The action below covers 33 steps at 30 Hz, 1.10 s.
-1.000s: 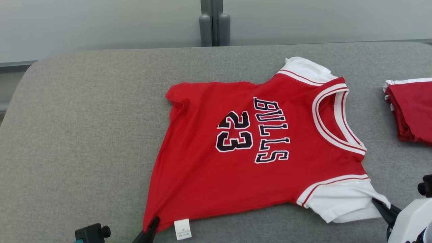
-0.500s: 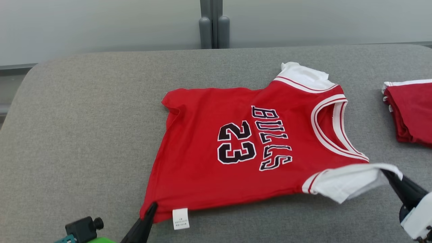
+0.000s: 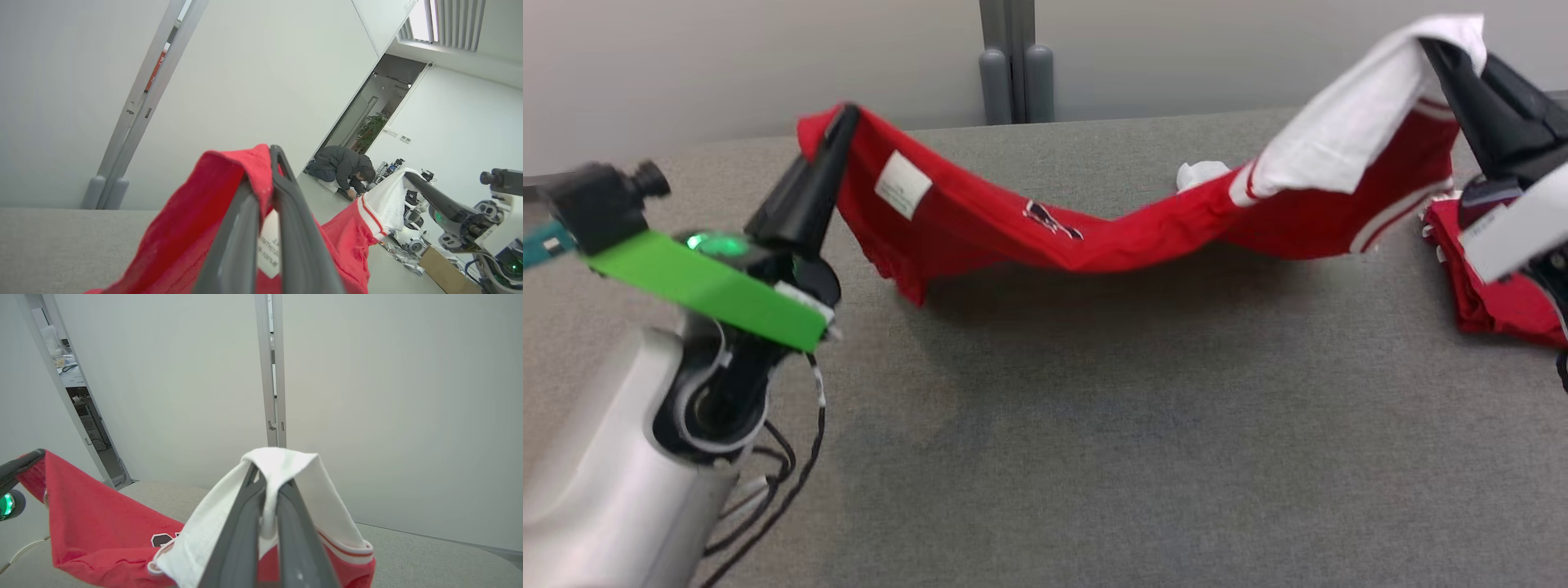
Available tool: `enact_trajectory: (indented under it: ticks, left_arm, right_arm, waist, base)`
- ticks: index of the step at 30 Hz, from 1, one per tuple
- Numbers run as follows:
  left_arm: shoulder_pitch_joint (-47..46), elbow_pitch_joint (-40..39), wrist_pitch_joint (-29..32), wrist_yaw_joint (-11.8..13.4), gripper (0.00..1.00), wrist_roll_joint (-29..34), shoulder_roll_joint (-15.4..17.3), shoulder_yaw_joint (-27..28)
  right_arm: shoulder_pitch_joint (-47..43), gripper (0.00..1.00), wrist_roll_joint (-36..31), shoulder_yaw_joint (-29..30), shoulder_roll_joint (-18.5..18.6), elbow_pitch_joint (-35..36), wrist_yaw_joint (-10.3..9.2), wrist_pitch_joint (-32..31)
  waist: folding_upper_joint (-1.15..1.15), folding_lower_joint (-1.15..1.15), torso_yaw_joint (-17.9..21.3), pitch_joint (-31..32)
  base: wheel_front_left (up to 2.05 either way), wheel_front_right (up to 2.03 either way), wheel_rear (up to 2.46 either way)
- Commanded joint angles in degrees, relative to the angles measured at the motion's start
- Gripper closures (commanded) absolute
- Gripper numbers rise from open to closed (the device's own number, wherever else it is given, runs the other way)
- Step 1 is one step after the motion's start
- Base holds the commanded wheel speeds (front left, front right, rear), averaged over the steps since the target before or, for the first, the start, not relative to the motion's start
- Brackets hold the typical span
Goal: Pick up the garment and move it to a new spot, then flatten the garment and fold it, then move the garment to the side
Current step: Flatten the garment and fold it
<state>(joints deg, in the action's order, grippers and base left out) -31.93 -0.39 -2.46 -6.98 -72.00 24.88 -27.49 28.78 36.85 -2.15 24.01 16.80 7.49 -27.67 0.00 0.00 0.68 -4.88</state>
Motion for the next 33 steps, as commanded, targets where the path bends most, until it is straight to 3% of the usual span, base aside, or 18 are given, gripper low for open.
enact_trajectory:
  ticks: [1,6,13,21,24,28,33]
  left_arm:
    - [-2.42,0.69,0.03,0.38,1.0,-0.01,-0.46,0.63]
    - [-10.98,3.62,0.27,0.73,1.0,-0.28,-2.38,2.41]
    - [-20.02,3.53,0.86,2.07,1.0,0.16,-3.37,4.38]
    - [-30.22,5.86,0.11,4.37,1.0,2.93,-4.12,6.01]
    - [-32.2,9.89,-4.42,4.09,1.0,5.81,-4.9,6.84]
    - [-34.92,16.01,-11.85,3.6,1.0,12.52,-5.92,9.32]
    - [-37.11,13.88,-12.67,0.63,1.0,19.87,-11.52,18.51]
  right_arm:
    - [2.57,1.0,-0.49,-1.17,0.13,-1.16,-0.01,0.71]
    - [13.36,1.0,-1.3,-5.83,1.12,-5.88,-0.01,3.45]
    - [25.11,1.0,-1.41,-5.38,1.52,-7.72,-0.01,7.93]
    - [34.69,1.0,-3.93,-5.11,-0.1,-16.25,-0.01,10.5]
    - [37.43,1.0,-7.26,-4.35,-3.08,-22.46,-0.01,16.37]
    - [42.76,1.0,-12.27,-1.41,-8.45,-29.93,-0.01,28.6]
    - [48.87,1.0,-15.65,1.38,-12.37,-32.94,0.0,40.65]
  waist:
    - [0.0,0.0,0.72,-0.3]
    - [0.0,0.0,1.81,-1.05]
    - [0.0,0.0,3.03,-4.2]
    - [0.0,0.0,4.25,-13.64]
    - [0.0,0.0,4.66,-16.54]
    - [0.0,0.0,5.11,-17.3]
    - [0.0,0.0,4.71,-17.5]
  base:
    - [0.0,0.0,0.0]
    - [0.0,0.0,0.0]
    - [0.0,0.0,0.0]
    - [0.0,0.0,0.0]
    - [0.0,0.0,0.0]
    - [0.0,0.0,0.0]
    - [0.0,0.0,0.0]
